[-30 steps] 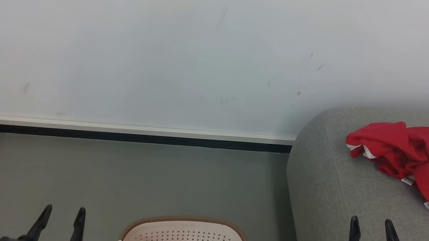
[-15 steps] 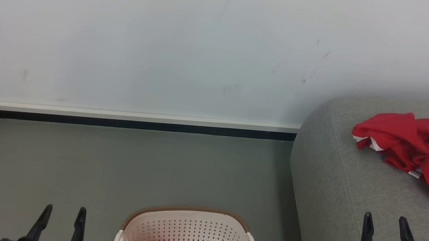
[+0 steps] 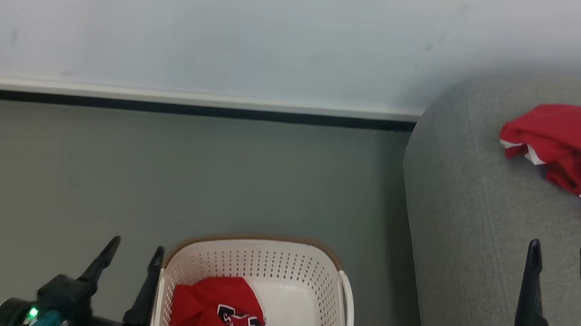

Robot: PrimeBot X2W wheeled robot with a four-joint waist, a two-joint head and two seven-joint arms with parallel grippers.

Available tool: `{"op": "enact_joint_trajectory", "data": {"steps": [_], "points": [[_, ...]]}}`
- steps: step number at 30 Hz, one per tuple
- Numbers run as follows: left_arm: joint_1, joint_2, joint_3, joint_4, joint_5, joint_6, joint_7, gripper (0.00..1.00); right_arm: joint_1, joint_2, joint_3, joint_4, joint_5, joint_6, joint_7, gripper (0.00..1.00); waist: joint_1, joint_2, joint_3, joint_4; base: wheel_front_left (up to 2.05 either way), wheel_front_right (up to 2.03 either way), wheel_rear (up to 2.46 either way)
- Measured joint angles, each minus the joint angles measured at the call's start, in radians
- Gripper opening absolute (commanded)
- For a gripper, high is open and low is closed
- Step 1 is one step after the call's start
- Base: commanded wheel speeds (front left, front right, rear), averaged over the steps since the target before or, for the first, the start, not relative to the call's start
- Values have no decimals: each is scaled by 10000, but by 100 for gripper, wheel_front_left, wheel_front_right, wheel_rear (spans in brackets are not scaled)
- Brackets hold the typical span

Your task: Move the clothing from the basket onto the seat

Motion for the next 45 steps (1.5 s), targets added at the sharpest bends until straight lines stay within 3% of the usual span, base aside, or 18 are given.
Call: {"op": "enact_joint_trajectory", "data": {"steps": [7, 15, 28, 45], "points": [[-1206, -372, -857, 1026, 437, -322, 642, 100, -687, -255, -309, -293, -61, 0, 17, 100, 1, 0, 974, -175, 0, 0, 0], [-2664, -1168, -1613, 2688, 704, -591, 1432, 100, -1556, -562, -675, -851, -67, -2, 192, 100, 1, 0, 2281, -420, 0, 0, 0], [-4643, -1294, -2474, 4694, 1624, -859, 2320, 100, -2772, -759, -658, -1942, -426, -46, 456, 100, 1, 1, 4229, -631, 0, 0, 0], [-6621, -1555, -3147, 5969, 2113, -1375, 2435, 100, -3995, -773, -763, -3540, -798, -73, 798, 100, 0, 1, 6779, -677, 0, 0, 0]]}}
